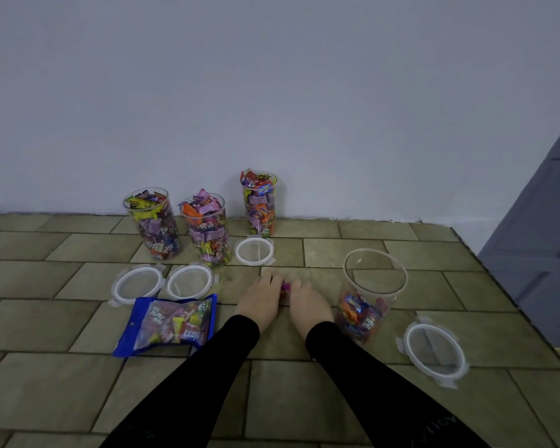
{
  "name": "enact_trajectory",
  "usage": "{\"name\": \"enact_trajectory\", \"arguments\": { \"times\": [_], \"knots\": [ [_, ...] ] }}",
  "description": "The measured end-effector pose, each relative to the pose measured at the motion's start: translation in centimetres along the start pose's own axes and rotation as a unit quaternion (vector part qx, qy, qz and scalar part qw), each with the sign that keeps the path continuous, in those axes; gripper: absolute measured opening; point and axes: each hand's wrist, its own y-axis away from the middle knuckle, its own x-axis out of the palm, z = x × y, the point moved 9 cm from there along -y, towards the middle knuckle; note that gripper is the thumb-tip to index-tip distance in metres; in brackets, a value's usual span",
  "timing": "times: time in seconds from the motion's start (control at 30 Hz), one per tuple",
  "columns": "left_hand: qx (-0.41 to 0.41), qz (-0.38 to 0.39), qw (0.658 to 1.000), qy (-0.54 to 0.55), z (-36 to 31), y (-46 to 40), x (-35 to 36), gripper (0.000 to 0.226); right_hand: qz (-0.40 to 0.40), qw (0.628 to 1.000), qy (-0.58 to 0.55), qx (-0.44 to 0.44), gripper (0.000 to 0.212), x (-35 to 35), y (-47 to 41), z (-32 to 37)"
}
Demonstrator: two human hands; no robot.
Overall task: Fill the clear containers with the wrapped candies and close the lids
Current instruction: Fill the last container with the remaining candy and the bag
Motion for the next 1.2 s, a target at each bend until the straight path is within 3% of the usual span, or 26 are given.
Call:
{"name": "enact_trajectory", "arguments": {
  "times": [0.33, 0.5, 0.57, 0.73, 1.1, 1.2],
  "knots": [
    [-0.054, 0.008, 0.998, 0.015, 0.6, 1.1, -0.5, 0.025, -0.012, 0.999, 0.005, -0.052, 0.031, -2.6, 0.9, 3.0],
    [-0.077, 0.016, 0.997, 0.017, 0.7, 1.3, -0.8, 0.031, -0.086, 0.989, -0.106, -0.057, 0.025, -9.9, 2.5, 3.7],
    [-0.104, 0.013, 0.992, 0.065, 0.8, 1.2, -1.0, 0.025, -0.152, 0.968, -0.184, -0.079, 0.029, -13.7, 3.5, 3.2],
    [-0.111, -0.076, 0.966, 0.220, -0.6, 1.2, -3.5, 0.007, -0.299, 0.860, -0.409, -0.065, 0.020, -20.0, 4.6, -4.2],
    [-0.004, -0.278, 0.857, 0.433, -10.4, 2.4, -11.8, 0.007, -0.313, 0.765, -0.560, 0.062, 0.025, -16.4, 3.7, -13.5],
    [0.034, -0.288, 0.837, 0.464, -13.4, 3.1, -12.8, 0.009, -0.297, 0.772, -0.559, 0.065, 0.026, -15.9, 3.3, -13.4]
  ]
}}
